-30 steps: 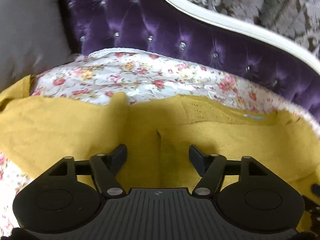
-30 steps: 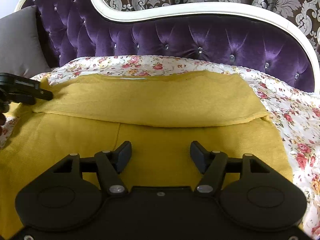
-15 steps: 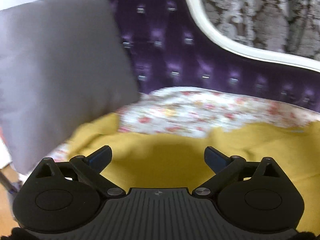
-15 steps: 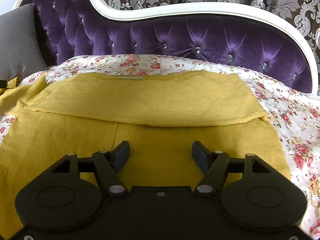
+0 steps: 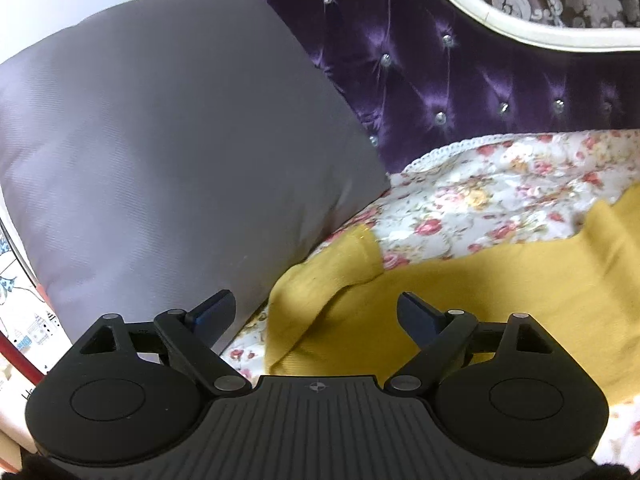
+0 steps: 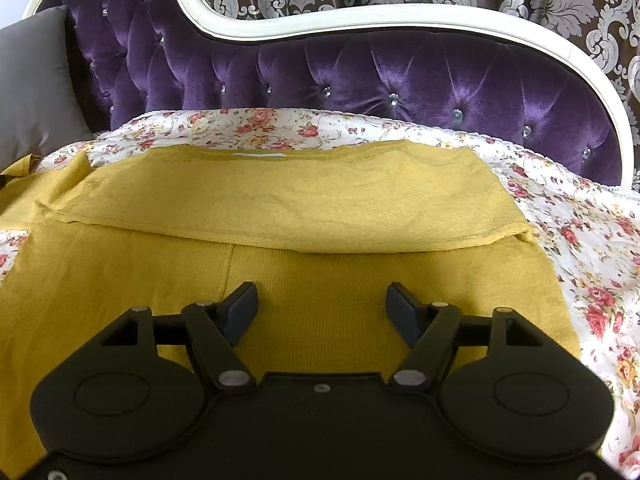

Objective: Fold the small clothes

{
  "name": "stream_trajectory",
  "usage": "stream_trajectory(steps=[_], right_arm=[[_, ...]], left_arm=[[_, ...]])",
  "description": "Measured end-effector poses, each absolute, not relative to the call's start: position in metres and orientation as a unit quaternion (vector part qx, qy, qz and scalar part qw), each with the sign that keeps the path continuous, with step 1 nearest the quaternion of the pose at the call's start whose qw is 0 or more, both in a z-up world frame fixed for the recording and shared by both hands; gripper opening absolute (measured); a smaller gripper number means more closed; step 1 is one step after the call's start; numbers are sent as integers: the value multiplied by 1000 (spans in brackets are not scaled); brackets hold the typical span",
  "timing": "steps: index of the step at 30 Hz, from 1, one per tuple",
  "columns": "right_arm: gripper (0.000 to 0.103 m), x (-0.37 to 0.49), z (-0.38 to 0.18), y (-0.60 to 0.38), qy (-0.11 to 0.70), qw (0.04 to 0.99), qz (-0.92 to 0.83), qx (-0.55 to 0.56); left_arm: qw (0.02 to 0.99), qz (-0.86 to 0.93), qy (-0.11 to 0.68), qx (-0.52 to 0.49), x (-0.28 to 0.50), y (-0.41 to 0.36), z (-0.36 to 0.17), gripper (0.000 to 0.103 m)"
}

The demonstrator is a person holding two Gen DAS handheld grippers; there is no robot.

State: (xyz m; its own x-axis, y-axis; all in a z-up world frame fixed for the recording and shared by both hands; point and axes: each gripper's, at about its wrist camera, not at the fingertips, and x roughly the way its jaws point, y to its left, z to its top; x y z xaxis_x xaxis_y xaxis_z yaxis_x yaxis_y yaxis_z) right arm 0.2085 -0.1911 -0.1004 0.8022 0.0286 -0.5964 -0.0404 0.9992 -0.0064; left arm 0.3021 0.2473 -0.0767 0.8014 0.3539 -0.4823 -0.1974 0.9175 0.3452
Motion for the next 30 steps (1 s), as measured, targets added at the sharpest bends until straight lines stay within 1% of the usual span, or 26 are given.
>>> stream_trajectory(steps=[3,4,5,6,7,8,9,10,11,12,13,17,22,24,27,28,29,30], right_arm=[[74,209,-100,-191,315,949,16,-8],[75,209,-100,-191,315,949,16,-9],[75,209,-100,-191,315,949,15,-10],[75,209,-100,-191,315,949,15,-10],[75,209,-100,-191,315,949,14,-10],[75,209,-100,-191,315,949,14,-10],[75,209,-100,-191,315,949,14,-10],[75,209,-100,-191,315,949,14,-10],[75,209,-101,-191,315,949,14,-10],[75,209,-101,-191,315,949,14,-10],[75,209,-101,-191,315,949,14,-9],[75,209,-101,-191,314,949,15,-8],[76,209,-101,-191,314,949,15,-7],[76,209,-101,-191,314,949,15,-6],[76,209,-101,-192,315,949,16,-1],[76,209,-101,-192,315,949,17,0],[76,209,-100,-192,314,949,17,1],[76,209,-100,-192,314,949,17,1]], left_arm=[[936,159,287,128,310,258,-81,86],[935,162,290,126,313,261,-81,78],[933,166,294,123,316,264,-81,72],[933,169,294,117,316,267,-83,71],[935,170,293,107,318,270,-82,67],[936,169,295,93,320,273,-80,59],[936,167,301,78,323,276,-79,54],[935,165,307,64,325,280,-78,39],[935,162,311,49,326,283,-78,18],[937,159,310,33,327,287,-77,11],[939,156,307,21,325,288,-75,8],[948,129,288,-46,313,290,-54,6],[959,64,249,-117,296,271,-10,6],[964,37,235,-116,289,254,9,6],[973,48,217,-60,283,226,25,9],[975,57,212,-35,282,221,25,19],[975,68,213,-10,283,217,22,39],[972,76,220,4,284,216,16,48]])
